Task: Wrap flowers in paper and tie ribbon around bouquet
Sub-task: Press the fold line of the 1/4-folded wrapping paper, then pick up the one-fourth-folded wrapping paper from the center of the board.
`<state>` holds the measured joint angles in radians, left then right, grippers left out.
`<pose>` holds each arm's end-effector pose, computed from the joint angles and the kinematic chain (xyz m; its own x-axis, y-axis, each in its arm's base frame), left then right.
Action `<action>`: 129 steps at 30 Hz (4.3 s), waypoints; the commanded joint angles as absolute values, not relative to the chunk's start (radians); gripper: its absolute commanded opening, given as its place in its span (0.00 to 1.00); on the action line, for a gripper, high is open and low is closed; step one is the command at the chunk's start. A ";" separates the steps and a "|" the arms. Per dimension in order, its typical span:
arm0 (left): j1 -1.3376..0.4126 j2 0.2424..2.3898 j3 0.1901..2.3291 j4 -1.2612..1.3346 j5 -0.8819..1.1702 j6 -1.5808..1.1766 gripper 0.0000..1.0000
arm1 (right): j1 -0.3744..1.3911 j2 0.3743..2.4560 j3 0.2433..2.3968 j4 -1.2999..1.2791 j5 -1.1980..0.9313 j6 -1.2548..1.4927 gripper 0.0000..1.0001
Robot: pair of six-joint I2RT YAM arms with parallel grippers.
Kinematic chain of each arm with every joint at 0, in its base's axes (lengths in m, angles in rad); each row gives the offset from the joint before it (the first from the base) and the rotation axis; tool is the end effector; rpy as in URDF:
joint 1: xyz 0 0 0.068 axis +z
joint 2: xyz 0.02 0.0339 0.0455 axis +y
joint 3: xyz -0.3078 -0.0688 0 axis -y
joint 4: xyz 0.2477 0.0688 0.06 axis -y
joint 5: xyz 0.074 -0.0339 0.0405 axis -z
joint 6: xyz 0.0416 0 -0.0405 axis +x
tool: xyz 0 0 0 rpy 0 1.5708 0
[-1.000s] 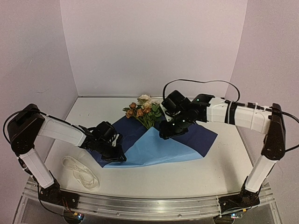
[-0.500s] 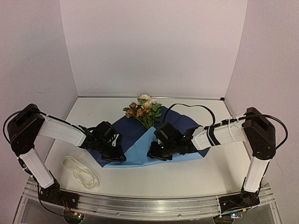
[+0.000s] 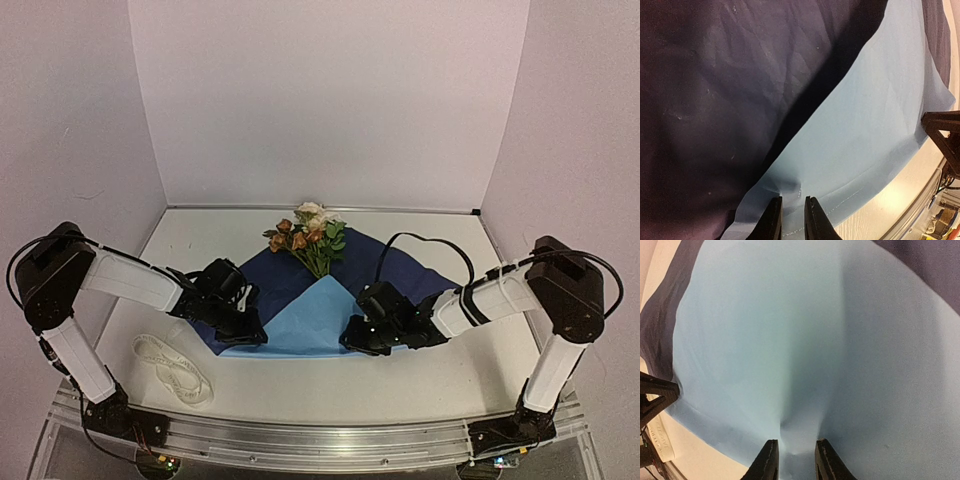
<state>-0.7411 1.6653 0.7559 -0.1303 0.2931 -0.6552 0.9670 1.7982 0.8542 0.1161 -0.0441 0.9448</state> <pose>0.2178 -0.2156 0.1632 -0.9640 0.0914 -0.2498 0.2105 0.8364 -0.5061 0.2037 0.2986 0.1628 -0.9252 0.0845 -0.3700 -0.1529 0.8093 0.5672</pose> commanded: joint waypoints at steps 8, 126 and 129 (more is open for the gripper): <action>-0.710 1.661 0.695 -0.226 0.234 -0.648 0.17 | 0.909 1.619 0.573 0.202 0.019 0.905 0.27; -1.014 1.995 1.227 -0.164 0.241 -0.460 0.28 | 0.965 1.563 0.180 0.631 0.383 1.489 0.28; -1.014 1.994 1.229 -0.166 0.241 -0.462 0.28 | 0.966 1.539 0.167 0.631 0.390 1.456 0.19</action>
